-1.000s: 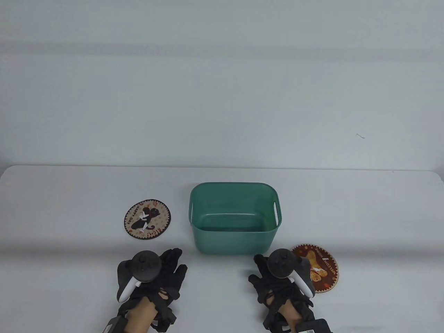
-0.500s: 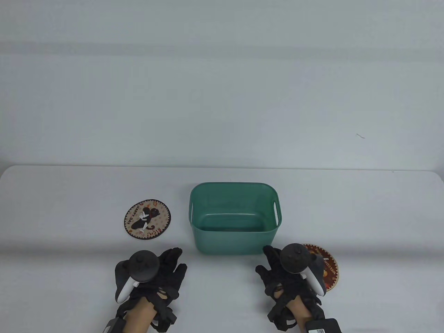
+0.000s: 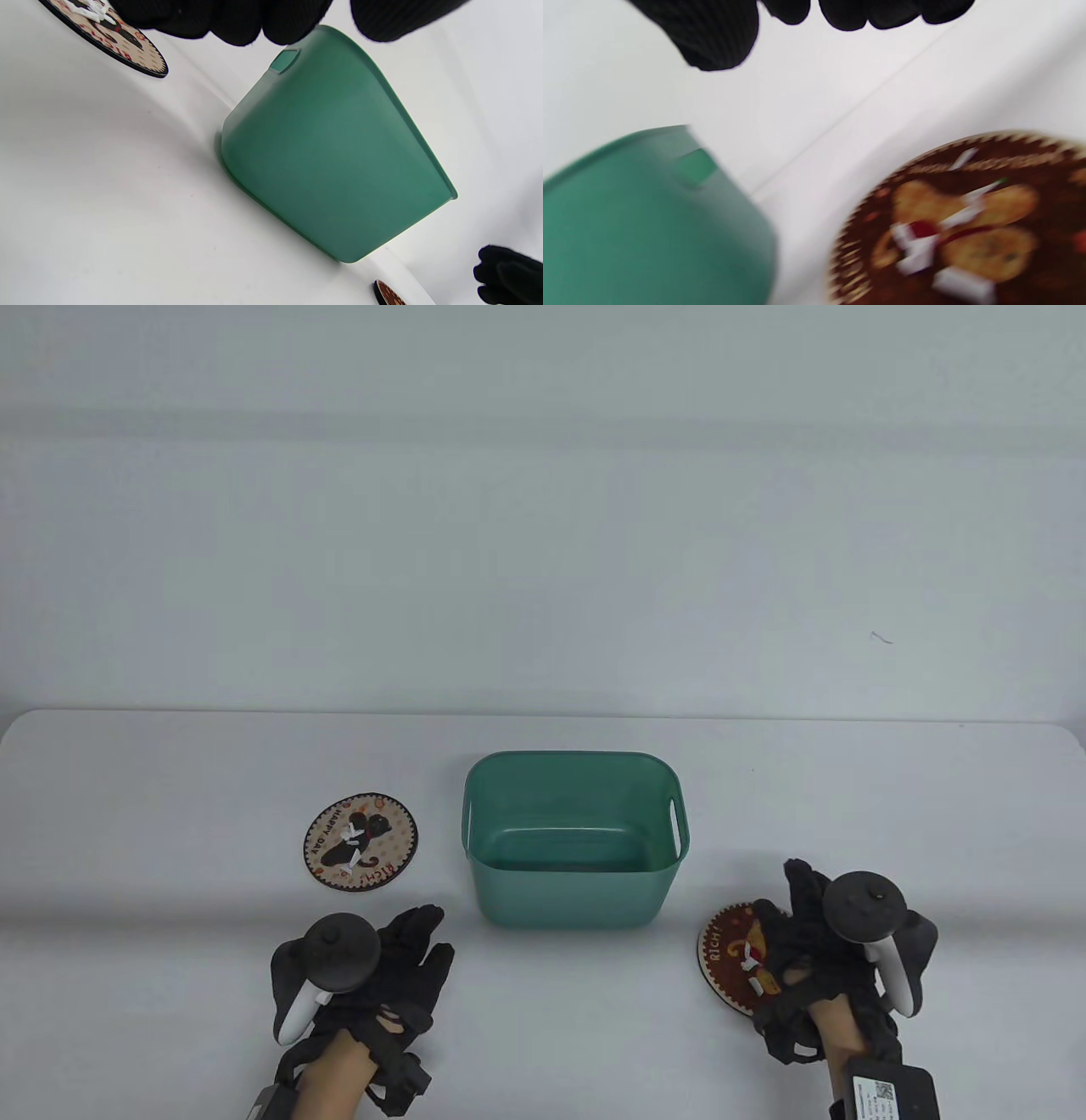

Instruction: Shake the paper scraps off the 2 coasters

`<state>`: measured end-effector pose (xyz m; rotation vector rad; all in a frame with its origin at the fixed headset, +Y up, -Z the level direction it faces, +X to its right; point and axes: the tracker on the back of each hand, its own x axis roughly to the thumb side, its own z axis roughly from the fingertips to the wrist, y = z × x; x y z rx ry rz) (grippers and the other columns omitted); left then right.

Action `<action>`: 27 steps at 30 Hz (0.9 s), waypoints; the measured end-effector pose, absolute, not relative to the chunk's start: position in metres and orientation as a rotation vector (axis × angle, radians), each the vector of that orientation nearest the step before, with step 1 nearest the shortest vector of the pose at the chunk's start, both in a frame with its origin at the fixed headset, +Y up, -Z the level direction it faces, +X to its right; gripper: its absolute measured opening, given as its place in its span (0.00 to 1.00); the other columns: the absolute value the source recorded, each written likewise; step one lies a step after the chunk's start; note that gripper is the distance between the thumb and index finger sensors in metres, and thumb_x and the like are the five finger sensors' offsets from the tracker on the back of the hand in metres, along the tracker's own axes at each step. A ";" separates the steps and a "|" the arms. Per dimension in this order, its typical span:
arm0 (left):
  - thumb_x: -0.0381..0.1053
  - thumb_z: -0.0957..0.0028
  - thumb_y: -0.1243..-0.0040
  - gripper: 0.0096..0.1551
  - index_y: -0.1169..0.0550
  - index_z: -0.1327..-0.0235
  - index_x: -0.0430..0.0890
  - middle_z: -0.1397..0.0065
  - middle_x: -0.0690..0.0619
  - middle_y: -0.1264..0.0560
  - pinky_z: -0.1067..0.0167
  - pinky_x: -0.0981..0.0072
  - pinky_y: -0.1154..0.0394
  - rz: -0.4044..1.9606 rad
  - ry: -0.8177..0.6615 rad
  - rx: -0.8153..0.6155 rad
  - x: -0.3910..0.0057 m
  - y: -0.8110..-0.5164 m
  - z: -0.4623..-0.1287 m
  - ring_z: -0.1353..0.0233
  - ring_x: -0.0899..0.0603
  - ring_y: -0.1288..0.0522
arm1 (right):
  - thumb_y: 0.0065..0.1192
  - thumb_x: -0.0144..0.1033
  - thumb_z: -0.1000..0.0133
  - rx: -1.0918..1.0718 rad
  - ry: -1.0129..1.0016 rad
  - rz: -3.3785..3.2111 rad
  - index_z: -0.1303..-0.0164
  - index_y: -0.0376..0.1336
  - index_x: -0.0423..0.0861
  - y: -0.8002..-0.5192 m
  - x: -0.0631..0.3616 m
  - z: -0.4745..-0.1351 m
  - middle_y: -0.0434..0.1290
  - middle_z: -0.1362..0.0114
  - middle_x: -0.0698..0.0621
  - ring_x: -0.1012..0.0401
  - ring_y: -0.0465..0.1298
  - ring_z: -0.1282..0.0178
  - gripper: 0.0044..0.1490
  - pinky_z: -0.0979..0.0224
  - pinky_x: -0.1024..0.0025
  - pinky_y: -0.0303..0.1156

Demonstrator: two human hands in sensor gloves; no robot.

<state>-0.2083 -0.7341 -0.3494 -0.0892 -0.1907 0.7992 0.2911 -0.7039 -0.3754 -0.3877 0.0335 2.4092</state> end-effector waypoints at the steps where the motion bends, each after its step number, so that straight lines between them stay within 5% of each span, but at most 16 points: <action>1: 0.60 0.48 0.48 0.37 0.37 0.29 0.44 0.25 0.39 0.41 0.34 0.41 0.37 0.798 -0.194 -0.095 -0.207 -0.735 -0.350 0.27 0.28 0.41 | 0.59 0.47 0.49 -0.434 0.044 2.419 0.29 0.42 0.52 -0.709 0.301 -0.376 0.44 0.23 0.44 0.47 0.50 0.24 0.44 0.26 0.51 0.52; 8: 0.60 0.48 0.48 0.37 0.37 0.29 0.44 0.25 0.39 0.40 0.34 0.41 0.37 0.786 -0.207 -0.110 -0.203 -0.736 -0.350 0.27 0.28 0.41 | 0.60 0.47 0.49 -0.674 0.178 2.426 0.29 0.40 0.50 -0.745 0.337 -0.376 0.42 0.23 0.44 0.47 0.49 0.24 0.46 0.26 0.51 0.51; 19: 0.60 0.48 0.48 0.37 0.36 0.30 0.44 0.26 0.39 0.40 0.34 0.41 0.36 0.774 -0.243 -0.132 -0.195 -0.736 -0.350 0.27 0.28 0.41 | 0.63 0.48 0.51 -0.813 0.434 2.584 0.30 0.46 0.46 -0.783 0.329 -0.385 0.39 0.23 0.43 0.46 0.46 0.24 0.46 0.25 0.52 0.49; 27: 0.60 0.48 0.48 0.37 0.36 0.30 0.44 0.26 0.39 0.40 0.34 0.41 0.36 0.771 -0.248 -0.135 -0.194 -0.738 -0.350 0.27 0.28 0.40 | 0.67 0.37 0.52 -0.812 0.267 2.578 0.36 0.53 0.48 -0.779 0.318 -0.386 0.49 0.25 0.43 0.47 0.54 0.28 0.37 0.30 0.53 0.56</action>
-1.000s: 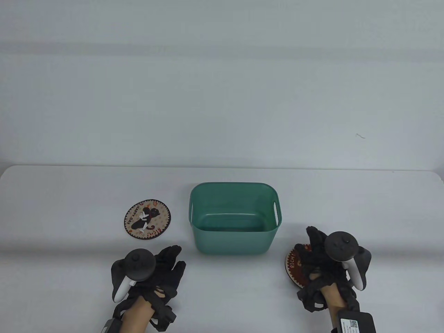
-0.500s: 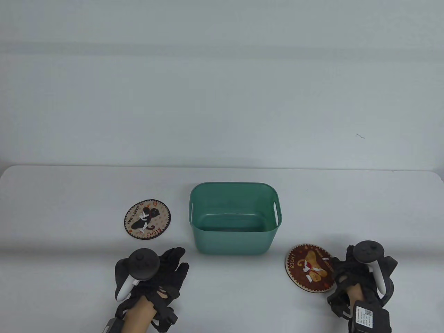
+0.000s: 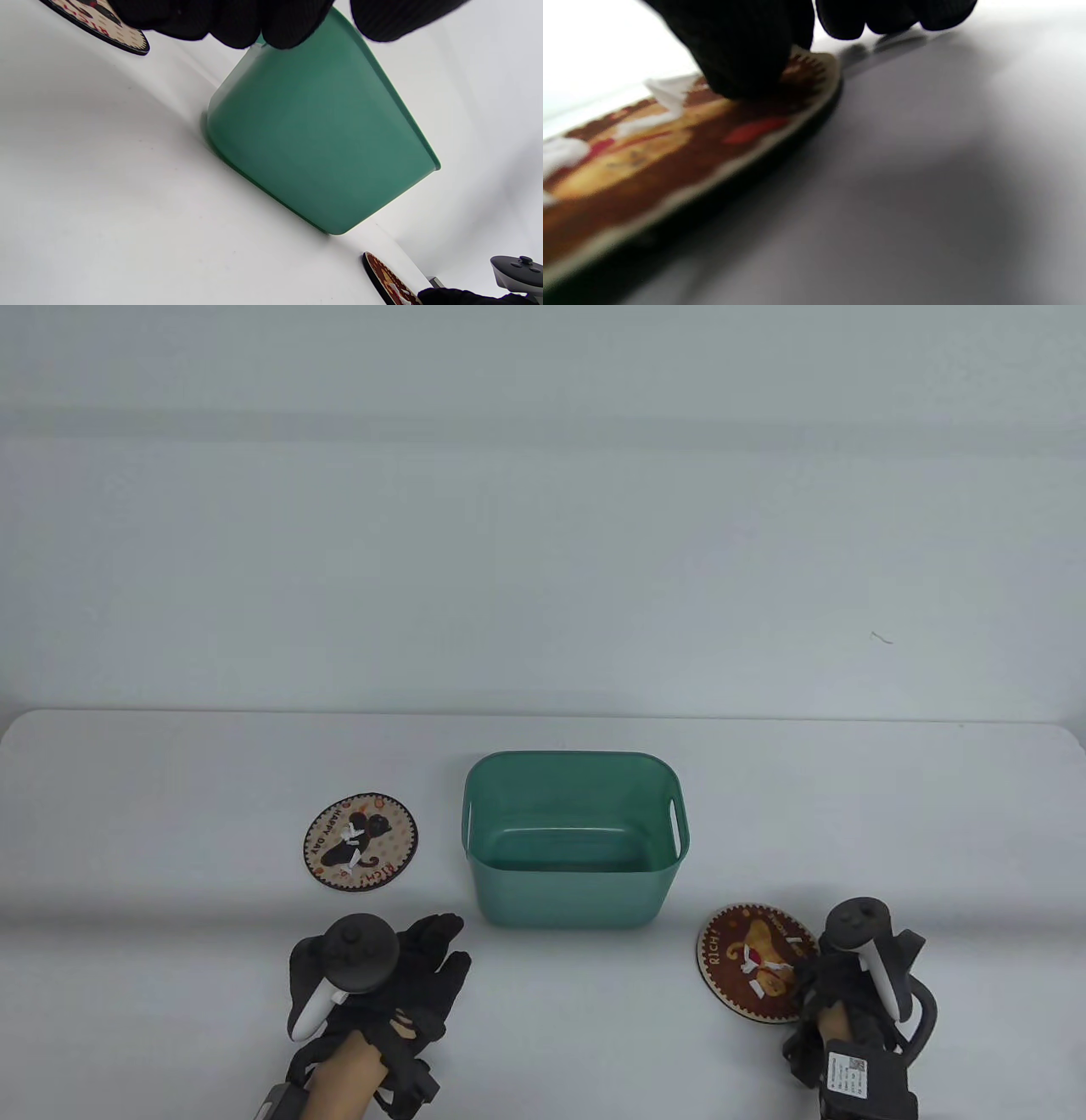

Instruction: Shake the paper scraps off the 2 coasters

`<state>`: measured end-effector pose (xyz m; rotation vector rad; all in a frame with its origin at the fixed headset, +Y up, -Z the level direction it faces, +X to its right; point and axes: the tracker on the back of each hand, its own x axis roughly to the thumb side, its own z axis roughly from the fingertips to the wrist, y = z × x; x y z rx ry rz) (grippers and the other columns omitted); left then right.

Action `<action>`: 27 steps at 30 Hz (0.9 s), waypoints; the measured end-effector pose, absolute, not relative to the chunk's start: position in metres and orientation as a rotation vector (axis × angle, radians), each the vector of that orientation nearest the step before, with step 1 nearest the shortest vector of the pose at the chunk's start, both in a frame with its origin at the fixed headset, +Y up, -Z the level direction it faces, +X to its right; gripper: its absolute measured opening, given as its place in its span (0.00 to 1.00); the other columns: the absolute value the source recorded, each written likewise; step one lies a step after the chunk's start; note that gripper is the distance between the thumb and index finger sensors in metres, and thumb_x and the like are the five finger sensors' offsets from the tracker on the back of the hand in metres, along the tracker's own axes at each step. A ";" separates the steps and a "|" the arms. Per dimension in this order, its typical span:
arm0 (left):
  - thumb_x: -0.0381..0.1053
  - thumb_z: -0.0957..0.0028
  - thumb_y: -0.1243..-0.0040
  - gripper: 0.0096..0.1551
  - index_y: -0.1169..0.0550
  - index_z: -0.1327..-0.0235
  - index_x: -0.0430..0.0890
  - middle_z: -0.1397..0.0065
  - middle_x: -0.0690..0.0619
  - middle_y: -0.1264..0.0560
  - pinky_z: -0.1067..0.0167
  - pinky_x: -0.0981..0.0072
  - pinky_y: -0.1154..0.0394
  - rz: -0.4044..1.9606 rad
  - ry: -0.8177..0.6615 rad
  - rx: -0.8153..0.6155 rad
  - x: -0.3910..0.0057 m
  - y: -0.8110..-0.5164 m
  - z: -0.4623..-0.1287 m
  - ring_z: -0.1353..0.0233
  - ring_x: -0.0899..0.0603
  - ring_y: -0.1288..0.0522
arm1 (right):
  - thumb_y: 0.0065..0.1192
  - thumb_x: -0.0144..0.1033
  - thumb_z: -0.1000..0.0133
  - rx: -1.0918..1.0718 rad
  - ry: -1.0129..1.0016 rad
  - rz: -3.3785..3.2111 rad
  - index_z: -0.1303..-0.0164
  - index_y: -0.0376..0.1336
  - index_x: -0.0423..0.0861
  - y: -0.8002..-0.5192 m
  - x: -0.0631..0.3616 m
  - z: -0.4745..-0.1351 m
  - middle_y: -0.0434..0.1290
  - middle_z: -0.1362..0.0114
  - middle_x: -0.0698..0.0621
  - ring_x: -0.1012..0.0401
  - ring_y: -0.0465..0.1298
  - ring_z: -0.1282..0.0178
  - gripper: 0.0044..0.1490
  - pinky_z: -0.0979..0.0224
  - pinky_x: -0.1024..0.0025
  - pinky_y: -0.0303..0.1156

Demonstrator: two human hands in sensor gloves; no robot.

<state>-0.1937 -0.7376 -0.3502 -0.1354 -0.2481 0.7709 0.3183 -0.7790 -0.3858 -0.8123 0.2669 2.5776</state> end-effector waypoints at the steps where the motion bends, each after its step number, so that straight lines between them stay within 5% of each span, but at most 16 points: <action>1: 0.60 0.48 0.48 0.37 0.36 0.30 0.44 0.26 0.39 0.40 0.34 0.41 0.36 0.769 -0.249 -0.138 -0.194 -0.738 -0.350 0.28 0.28 0.40 | 0.68 0.35 0.52 -0.812 0.253 2.565 0.37 0.52 0.49 -0.779 0.318 -0.386 0.50 0.26 0.44 0.48 0.55 0.28 0.37 0.30 0.53 0.56; 7: 0.60 0.48 0.48 0.37 0.37 0.29 0.44 0.26 0.39 0.40 0.34 0.41 0.36 0.765 -0.247 -0.144 -0.193 -0.741 -0.351 0.28 0.28 0.40 | 0.74 0.32 0.55 -0.759 0.140 2.604 0.39 0.54 0.50 -0.774 0.317 -0.386 0.71 0.43 0.47 0.54 0.68 0.43 0.39 0.43 0.58 0.66; 10: 0.60 0.48 0.48 0.37 0.37 0.29 0.44 0.26 0.40 0.40 0.35 0.42 0.36 0.765 -0.249 -0.146 -0.193 -0.741 -0.350 0.28 0.28 0.40 | 0.73 0.30 0.55 -0.755 0.175 2.518 0.35 0.50 0.44 -0.774 0.321 -0.386 0.71 0.44 0.46 0.53 0.68 0.46 0.44 0.44 0.57 0.67; 17: 0.60 0.48 0.48 0.37 0.37 0.29 0.44 0.26 0.40 0.40 0.35 0.42 0.35 0.777 -0.241 -0.165 -0.194 -0.745 -0.348 0.28 0.28 0.40 | 0.63 0.37 0.51 -0.703 0.218 2.269 0.44 0.62 0.47 -0.773 0.332 -0.381 0.72 0.46 0.43 0.56 0.75 0.56 0.25 0.53 0.61 0.72; 27: 0.61 0.48 0.49 0.37 0.38 0.29 0.44 0.26 0.40 0.40 0.35 0.42 0.35 0.790 -0.231 -0.156 -0.198 -0.745 -0.347 0.28 0.28 0.40 | 0.57 0.39 0.49 -0.615 0.165 1.940 0.42 0.59 0.47 -0.761 0.341 -0.370 0.78 0.52 0.46 0.59 0.79 0.66 0.25 0.61 0.64 0.75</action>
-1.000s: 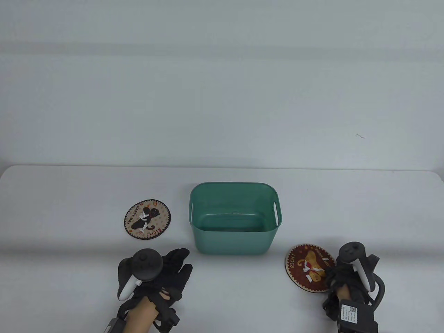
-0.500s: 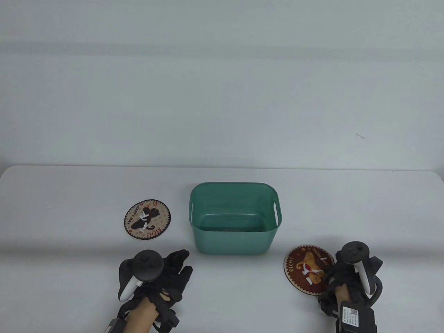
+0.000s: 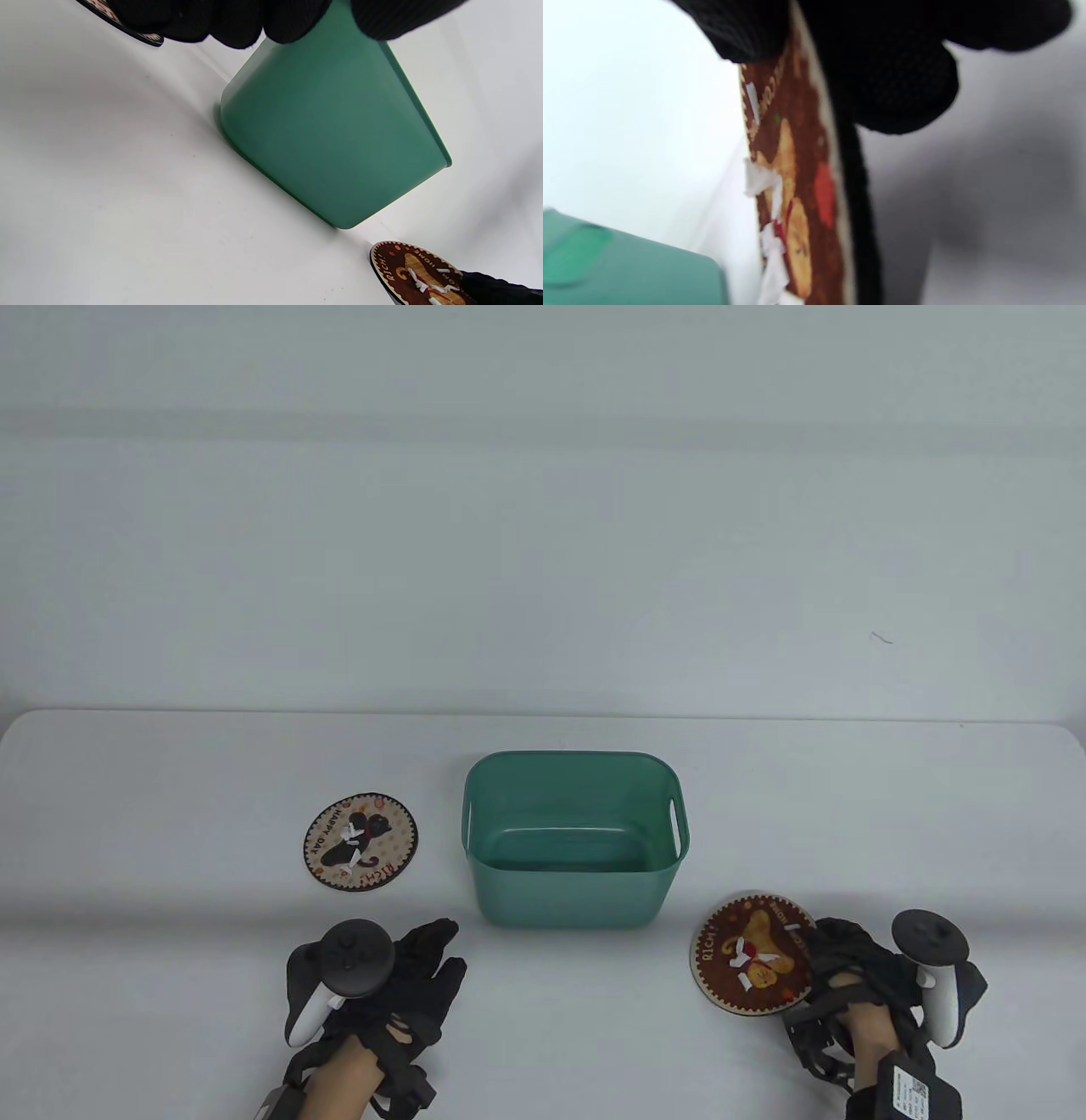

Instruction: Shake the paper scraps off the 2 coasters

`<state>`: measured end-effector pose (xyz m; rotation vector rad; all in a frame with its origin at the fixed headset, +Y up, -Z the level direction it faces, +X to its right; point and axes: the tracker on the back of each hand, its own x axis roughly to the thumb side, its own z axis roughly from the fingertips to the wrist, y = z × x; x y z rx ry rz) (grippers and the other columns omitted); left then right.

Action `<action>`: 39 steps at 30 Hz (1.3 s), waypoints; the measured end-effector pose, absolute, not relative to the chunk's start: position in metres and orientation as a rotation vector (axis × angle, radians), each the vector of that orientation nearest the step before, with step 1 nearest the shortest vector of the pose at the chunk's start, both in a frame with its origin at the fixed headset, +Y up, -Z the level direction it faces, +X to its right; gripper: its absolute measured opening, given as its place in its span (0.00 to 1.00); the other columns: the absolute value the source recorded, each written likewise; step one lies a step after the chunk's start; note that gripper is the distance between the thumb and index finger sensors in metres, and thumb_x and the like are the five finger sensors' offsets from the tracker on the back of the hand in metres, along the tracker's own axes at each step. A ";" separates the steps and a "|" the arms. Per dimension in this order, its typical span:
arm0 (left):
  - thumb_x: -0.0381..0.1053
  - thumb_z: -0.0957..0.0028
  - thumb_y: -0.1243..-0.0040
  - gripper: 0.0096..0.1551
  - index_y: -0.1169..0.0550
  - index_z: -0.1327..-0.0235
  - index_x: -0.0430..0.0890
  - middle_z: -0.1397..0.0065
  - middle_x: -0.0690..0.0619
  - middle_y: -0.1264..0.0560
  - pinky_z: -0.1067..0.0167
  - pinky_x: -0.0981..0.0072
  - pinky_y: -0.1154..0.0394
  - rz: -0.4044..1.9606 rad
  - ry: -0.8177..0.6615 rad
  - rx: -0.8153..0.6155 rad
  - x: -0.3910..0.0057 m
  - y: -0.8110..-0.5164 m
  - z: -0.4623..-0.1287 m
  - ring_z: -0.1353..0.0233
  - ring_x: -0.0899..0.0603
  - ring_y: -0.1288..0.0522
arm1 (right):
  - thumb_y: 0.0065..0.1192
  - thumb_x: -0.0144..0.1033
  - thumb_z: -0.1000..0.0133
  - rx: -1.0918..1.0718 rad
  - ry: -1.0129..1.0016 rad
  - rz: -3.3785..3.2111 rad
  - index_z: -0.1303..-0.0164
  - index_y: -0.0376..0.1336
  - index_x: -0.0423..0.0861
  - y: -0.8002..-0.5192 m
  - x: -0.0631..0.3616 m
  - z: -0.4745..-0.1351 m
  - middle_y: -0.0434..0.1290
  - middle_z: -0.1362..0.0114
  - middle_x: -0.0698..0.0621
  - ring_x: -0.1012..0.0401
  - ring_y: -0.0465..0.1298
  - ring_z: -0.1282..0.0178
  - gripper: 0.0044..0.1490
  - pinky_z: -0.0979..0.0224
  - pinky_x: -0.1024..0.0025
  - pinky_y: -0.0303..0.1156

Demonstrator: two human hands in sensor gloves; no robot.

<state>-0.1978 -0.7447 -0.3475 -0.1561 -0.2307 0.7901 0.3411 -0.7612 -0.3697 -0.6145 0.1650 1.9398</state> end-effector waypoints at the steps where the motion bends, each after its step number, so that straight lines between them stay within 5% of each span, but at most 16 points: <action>1: 0.61 0.48 0.49 0.37 0.38 0.29 0.44 0.26 0.40 0.40 0.35 0.42 0.35 0.795 -0.230 -0.155 -0.198 -0.745 -0.347 0.28 0.28 0.40 | 0.56 0.39 0.49 -0.607 0.144 1.909 0.42 0.58 0.46 -0.757 0.342 -0.369 0.78 0.52 0.47 0.59 0.79 0.66 0.25 0.61 0.64 0.75; 10: 0.60 0.47 0.49 0.37 0.39 0.29 0.45 0.26 0.40 0.40 0.35 0.43 0.35 0.848 -0.237 -0.127 -0.196 -0.747 -0.346 0.28 0.28 0.40 | 0.54 0.40 0.47 -0.450 -0.149 1.617 0.40 0.55 0.47 -0.709 0.333 -0.359 0.76 0.48 0.49 0.60 0.79 0.61 0.27 0.56 0.65 0.75; 18: 0.60 0.47 0.49 0.36 0.37 0.30 0.44 0.27 0.40 0.37 0.37 0.45 0.32 1.023 -0.245 -0.063 -0.190 -0.745 -0.341 0.30 0.29 0.36 | 0.54 0.41 0.47 -0.244 -0.088 1.506 0.39 0.54 0.47 -0.686 0.292 -0.361 0.76 0.48 0.49 0.61 0.79 0.61 0.27 0.55 0.65 0.75; 25: 0.60 0.48 0.47 0.35 0.36 0.31 0.44 0.31 0.41 0.33 0.41 0.47 0.29 1.186 -0.265 0.020 -0.183 -0.741 -0.337 0.34 0.30 0.31 | 0.55 0.38 0.47 -0.092 0.142 1.505 0.38 0.53 0.48 -0.706 0.220 -0.370 0.74 0.44 0.49 0.59 0.79 0.57 0.28 0.52 0.64 0.74; 33: 0.65 0.50 0.39 0.47 0.44 0.28 0.44 0.26 0.40 0.41 0.39 0.48 0.31 1.286 -0.191 -0.090 -0.179 -0.746 -0.332 0.30 0.30 0.36 | 0.55 0.37 0.48 0.024 0.356 1.566 0.40 0.54 0.48 -0.735 0.156 -0.367 0.75 0.44 0.49 0.58 0.79 0.56 0.27 0.51 0.62 0.74; 39: 0.62 0.51 0.35 0.43 0.37 0.31 0.41 0.35 0.39 0.31 0.52 0.57 0.25 1.375 -0.093 -0.099 -0.183 -0.748 -0.334 0.45 0.35 0.25 | 0.57 0.37 0.48 0.101 0.454 1.586 0.40 0.55 0.48 -0.742 0.133 -0.365 0.75 0.44 0.50 0.59 0.80 0.55 0.27 0.51 0.62 0.74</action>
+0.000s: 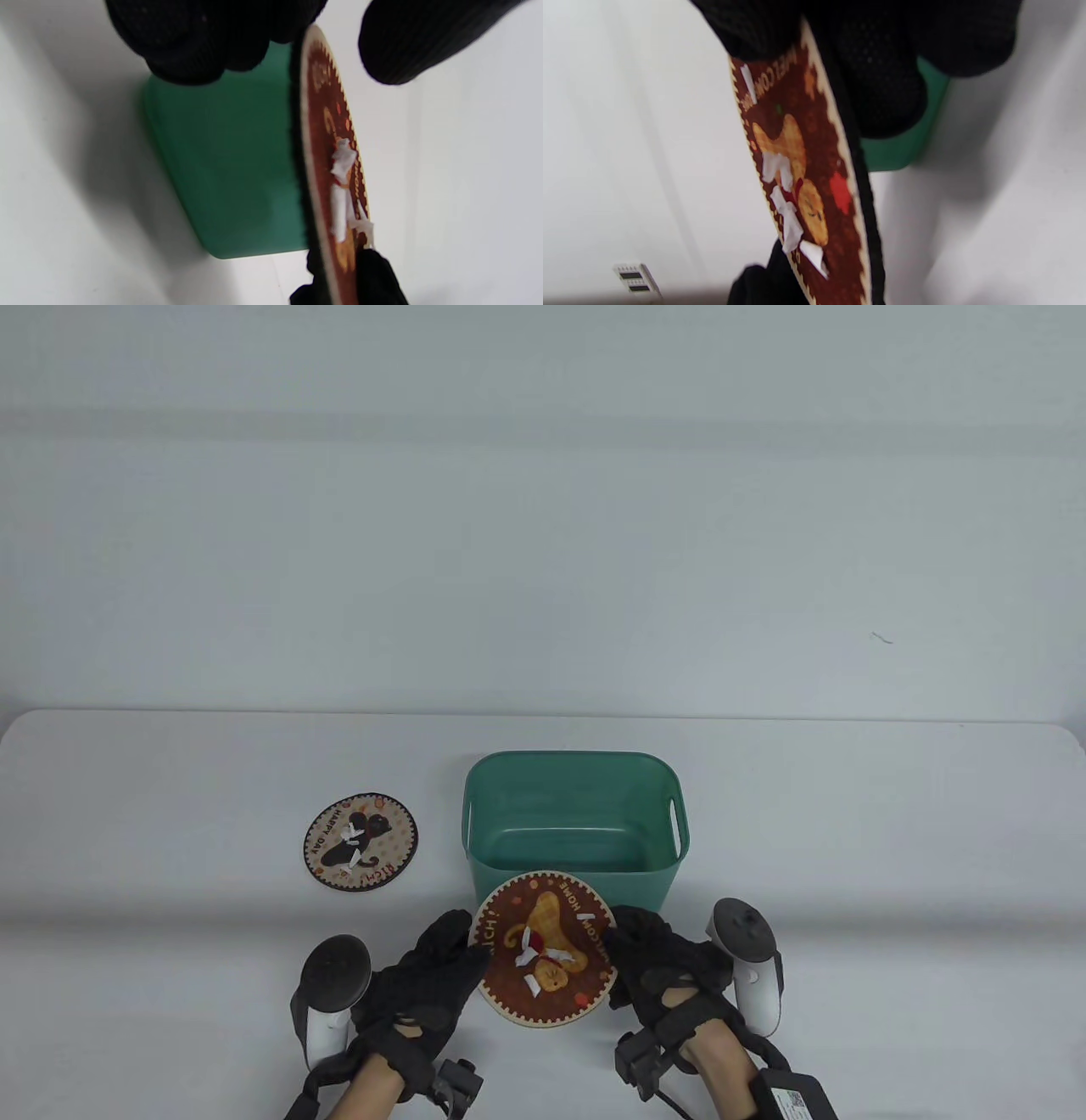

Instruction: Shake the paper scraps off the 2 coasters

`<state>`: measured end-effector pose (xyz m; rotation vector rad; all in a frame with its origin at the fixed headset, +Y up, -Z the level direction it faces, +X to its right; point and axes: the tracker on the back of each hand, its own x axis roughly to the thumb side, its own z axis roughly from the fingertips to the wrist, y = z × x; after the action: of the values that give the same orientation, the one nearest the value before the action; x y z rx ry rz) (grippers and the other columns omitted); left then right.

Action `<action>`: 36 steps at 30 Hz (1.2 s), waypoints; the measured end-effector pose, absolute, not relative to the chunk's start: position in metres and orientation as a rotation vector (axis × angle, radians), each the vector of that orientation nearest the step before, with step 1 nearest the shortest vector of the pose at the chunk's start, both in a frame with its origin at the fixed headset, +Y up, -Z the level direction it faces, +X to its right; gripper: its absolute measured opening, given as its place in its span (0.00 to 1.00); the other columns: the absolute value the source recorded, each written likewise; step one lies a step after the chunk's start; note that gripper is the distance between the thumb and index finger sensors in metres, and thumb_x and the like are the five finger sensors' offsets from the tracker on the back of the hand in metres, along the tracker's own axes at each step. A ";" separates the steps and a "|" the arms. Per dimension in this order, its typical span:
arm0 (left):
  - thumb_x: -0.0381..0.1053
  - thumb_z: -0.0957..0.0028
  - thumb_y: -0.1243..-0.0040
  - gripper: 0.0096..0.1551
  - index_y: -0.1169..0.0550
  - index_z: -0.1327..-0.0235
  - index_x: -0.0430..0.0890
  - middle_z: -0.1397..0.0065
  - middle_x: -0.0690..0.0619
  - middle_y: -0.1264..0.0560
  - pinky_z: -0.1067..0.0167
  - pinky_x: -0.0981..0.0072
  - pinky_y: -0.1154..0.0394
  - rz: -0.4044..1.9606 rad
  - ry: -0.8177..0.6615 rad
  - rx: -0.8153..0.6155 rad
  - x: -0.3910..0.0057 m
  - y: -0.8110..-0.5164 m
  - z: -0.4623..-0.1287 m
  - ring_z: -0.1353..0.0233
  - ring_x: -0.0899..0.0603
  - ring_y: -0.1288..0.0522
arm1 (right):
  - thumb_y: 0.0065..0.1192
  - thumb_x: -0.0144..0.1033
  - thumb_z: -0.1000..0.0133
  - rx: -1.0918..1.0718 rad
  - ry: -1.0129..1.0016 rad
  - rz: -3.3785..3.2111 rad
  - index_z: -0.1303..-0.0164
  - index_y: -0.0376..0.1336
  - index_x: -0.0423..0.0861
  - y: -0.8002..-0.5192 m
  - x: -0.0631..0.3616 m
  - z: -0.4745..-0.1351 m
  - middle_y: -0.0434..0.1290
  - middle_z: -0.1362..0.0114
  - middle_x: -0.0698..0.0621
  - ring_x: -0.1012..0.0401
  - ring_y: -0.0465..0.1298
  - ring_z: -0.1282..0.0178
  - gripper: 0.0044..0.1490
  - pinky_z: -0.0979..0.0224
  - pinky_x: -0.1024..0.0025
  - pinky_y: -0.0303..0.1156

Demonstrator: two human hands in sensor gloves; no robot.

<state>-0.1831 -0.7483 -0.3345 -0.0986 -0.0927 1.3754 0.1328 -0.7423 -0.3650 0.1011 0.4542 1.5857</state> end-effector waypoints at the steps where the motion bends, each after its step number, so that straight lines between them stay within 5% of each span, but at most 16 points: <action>1: 0.61 0.50 0.35 0.41 0.36 0.32 0.41 0.37 0.40 0.29 0.55 0.58 0.24 1.376 -0.081 -0.092 -0.184 -0.748 -0.335 0.48 0.36 0.23 | 0.57 0.37 0.48 0.106 0.467 1.582 0.40 0.55 0.49 -0.743 0.131 -0.365 0.75 0.44 0.50 0.59 0.81 0.55 0.27 0.51 0.62 0.74; 7: 0.48 0.51 0.33 0.28 0.27 0.40 0.39 0.50 0.43 0.20 0.70 0.64 0.22 1.415 -0.016 -0.119 -0.195 -0.747 -0.339 0.64 0.43 0.19 | 0.59 0.37 0.49 0.132 0.488 1.598 0.40 0.55 0.49 -0.743 0.126 -0.368 0.76 0.44 0.51 0.59 0.82 0.54 0.28 0.51 0.62 0.75; 19: 0.46 0.50 0.34 0.22 0.24 0.44 0.43 0.48 0.42 0.20 0.80 0.71 0.22 1.352 -0.040 -0.070 -0.182 -0.679 -0.371 0.72 0.46 0.17 | 0.64 0.36 0.51 0.297 0.286 1.955 0.37 0.56 0.45 -0.661 0.140 -0.409 0.78 0.44 0.51 0.56 0.81 0.52 0.32 0.47 0.58 0.73; 29: 0.46 0.49 0.35 0.22 0.26 0.43 0.45 0.42 0.42 0.22 0.69 0.65 0.20 1.271 -0.029 0.003 -0.163 -0.619 -0.420 0.62 0.37 0.17 | 0.63 0.36 0.50 0.249 0.076 2.046 0.37 0.57 0.54 -0.605 0.149 -0.447 0.77 0.41 0.53 0.56 0.79 0.46 0.30 0.43 0.57 0.70; 36: 0.44 0.49 0.37 0.22 0.27 0.42 0.45 0.36 0.41 0.26 0.51 0.54 0.19 1.255 -0.001 0.021 -0.155 -0.617 -0.449 0.46 0.31 0.20 | 0.63 0.33 0.49 0.178 -0.045 2.204 0.41 0.60 0.55 -0.602 0.144 -0.464 0.73 0.36 0.52 0.54 0.74 0.39 0.26 0.38 0.55 0.66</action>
<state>-0.1553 -0.6166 -0.4489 0.0212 -0.0013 1.2547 0.1443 -0.6018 -0.4642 0.1778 -0.0453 2.2040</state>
